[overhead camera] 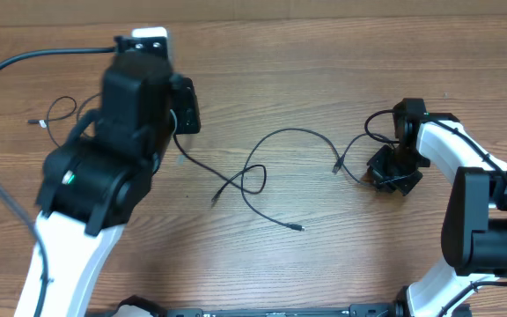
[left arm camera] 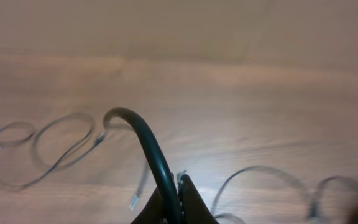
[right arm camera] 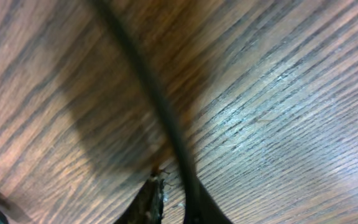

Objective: Untangle cables

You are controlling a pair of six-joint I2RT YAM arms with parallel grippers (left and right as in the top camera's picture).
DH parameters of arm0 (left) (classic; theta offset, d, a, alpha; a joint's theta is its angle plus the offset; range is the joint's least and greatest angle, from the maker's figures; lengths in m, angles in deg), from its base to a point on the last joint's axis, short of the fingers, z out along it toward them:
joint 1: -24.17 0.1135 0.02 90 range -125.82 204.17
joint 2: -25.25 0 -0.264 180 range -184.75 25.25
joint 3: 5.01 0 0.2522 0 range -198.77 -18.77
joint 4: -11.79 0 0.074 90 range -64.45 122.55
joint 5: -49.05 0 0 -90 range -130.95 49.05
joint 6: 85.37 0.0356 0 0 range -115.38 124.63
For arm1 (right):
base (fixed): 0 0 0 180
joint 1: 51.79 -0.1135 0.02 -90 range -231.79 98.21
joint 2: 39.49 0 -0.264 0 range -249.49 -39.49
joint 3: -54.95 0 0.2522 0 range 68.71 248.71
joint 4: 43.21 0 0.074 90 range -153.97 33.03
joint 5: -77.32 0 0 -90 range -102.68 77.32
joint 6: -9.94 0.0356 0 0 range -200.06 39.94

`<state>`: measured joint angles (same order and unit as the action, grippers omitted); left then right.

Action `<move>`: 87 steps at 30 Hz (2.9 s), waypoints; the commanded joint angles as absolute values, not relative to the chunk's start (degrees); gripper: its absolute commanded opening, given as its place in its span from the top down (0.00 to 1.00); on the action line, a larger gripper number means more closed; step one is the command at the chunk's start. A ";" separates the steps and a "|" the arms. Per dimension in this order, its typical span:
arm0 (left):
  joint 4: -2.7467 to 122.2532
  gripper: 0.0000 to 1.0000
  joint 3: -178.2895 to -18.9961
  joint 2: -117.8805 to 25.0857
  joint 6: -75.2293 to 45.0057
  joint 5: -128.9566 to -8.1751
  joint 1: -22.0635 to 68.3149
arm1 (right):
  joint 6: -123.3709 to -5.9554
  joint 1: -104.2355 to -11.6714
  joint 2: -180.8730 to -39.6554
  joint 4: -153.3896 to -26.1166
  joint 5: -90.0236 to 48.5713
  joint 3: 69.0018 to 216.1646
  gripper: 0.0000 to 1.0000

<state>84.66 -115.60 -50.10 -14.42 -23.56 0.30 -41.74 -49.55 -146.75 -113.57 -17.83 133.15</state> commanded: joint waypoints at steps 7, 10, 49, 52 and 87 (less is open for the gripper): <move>98.43 0.96 -116.37 -62.98 -17.72 -18.51 0.65 | -42.39 -50.53 -147.52 -112.67 -20.34 132.39 0.84; 101.60 0.96 -116.37 -66.25 -20.78 -18.73 0.65 | -42.41 -51.41 -147.52 -112.60 -20.45 132.41 0.83; 107.94 0.55 -114.58 -88.02 -17.66 -35.08 0.65 | -42.41 -57.68 -147.52 -107.25 -18.77 127.80 0.76; 105.86 0.43 -113.13 -88.02 -14.49 -40.20 0.62 | -42.43 -57.68 -147.52 -107.10 -18.77 127.80 0.71; 95.54 0.19 -96.74 -88.02 -13.33 -49.53 -7.90 | -42.43 -57.68 -147.52 -106.07 -18.79 127.80 0.37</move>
<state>95.46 -97.11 -87.61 -12.54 -48.92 -6.30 -41.71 -57.83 -144.48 -106.66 -22.42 130.20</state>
